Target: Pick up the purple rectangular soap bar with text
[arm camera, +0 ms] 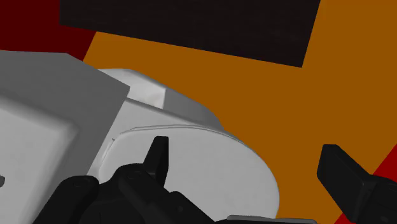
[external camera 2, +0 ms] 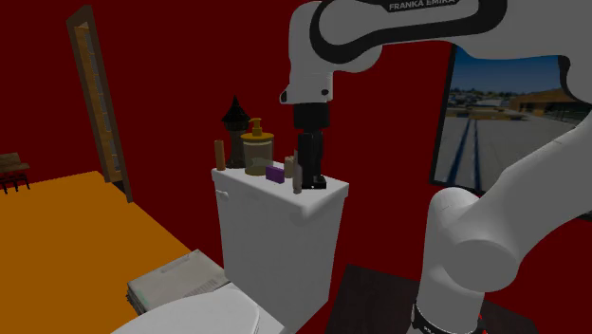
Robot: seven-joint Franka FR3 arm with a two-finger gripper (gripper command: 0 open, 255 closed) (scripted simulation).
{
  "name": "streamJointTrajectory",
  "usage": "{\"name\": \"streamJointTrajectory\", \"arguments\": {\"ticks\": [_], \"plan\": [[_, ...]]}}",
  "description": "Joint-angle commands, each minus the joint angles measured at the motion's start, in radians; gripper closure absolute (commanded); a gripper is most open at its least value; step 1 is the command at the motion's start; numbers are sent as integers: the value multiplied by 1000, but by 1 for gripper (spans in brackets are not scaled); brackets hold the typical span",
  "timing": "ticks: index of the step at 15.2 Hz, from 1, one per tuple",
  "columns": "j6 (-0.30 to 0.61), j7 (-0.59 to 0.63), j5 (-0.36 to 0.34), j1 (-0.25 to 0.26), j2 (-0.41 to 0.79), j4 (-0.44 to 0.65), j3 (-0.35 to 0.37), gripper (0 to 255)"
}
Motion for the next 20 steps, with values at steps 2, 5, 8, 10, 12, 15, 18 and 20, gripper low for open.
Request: {"name": "streamJointTrajectory", "arguments": {"ticks": [2,5,8,10,12,15,18,20], "plan": [[20,-16,-12,-6,27,9,-13,0],[76,-62,-44,-22,114,42,-53,0],[128,-106,-69,-35,204,86,-91,0],[160,-135,-81,-43,267,120,-116,0],[189,-164,-89,-49,331,159,-140,0],[227,-208,-93,-58,429,226,-175,0],[257,-253,-88,-67,530,303,-208,0],[273,-283,-80,-74,599,360,-228,0]]}}
